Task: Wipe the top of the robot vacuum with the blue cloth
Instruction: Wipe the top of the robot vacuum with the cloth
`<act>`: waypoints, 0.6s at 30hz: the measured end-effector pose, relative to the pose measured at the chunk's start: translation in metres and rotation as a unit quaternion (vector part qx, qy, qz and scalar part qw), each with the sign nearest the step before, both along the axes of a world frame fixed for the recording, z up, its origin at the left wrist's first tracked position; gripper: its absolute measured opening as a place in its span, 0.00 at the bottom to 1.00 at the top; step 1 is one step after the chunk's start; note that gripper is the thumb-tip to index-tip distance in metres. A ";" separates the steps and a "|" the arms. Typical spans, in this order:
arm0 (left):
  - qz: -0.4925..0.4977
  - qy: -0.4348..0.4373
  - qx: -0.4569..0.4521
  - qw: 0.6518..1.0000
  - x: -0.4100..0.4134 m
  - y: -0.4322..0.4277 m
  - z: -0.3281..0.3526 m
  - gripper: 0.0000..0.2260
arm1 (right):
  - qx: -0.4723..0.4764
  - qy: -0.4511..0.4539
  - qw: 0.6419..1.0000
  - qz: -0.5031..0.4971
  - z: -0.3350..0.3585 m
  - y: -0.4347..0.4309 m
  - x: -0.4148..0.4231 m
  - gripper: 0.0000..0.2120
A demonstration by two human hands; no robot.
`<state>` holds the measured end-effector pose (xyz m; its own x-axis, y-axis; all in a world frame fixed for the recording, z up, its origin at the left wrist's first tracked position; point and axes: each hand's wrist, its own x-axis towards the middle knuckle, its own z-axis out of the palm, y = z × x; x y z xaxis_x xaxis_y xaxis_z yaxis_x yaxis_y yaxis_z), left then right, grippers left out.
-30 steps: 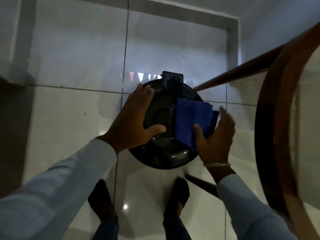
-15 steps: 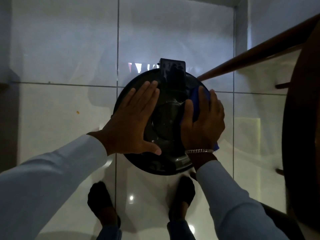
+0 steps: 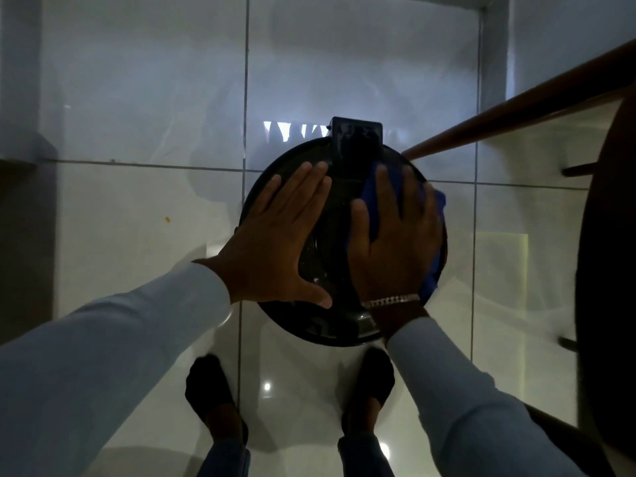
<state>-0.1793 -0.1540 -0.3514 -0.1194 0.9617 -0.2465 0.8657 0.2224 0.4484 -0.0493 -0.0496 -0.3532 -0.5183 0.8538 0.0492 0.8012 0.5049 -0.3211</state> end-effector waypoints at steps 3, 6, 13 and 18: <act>0.002 0.003 0.004 1.000 0.000 0.000 -0.001 0.61 | 0.001 -0.030 0.994 0.105 -0.001 -0.021 0.014 0.26; 0.001 0.008 0.004 1.000 -0.001 -0.001 -0.001 0.62 | -0.007 -0.044 0.991 0.127 0.002 -0.020 0.053 0.26; 0.011 0.002 0.024 1.000 0.002 -0.002 -0.006 0.60 | 0.007 -0.046 0.999 0.011 -0.003 -0.024 -0.003 0.28; -0.022 0.012 0.013 1.000 0.003 0.000 -0.004 0.61 | -0.013 -0.066 0.988 0.138 -0.001 -0.024 0.055 0.29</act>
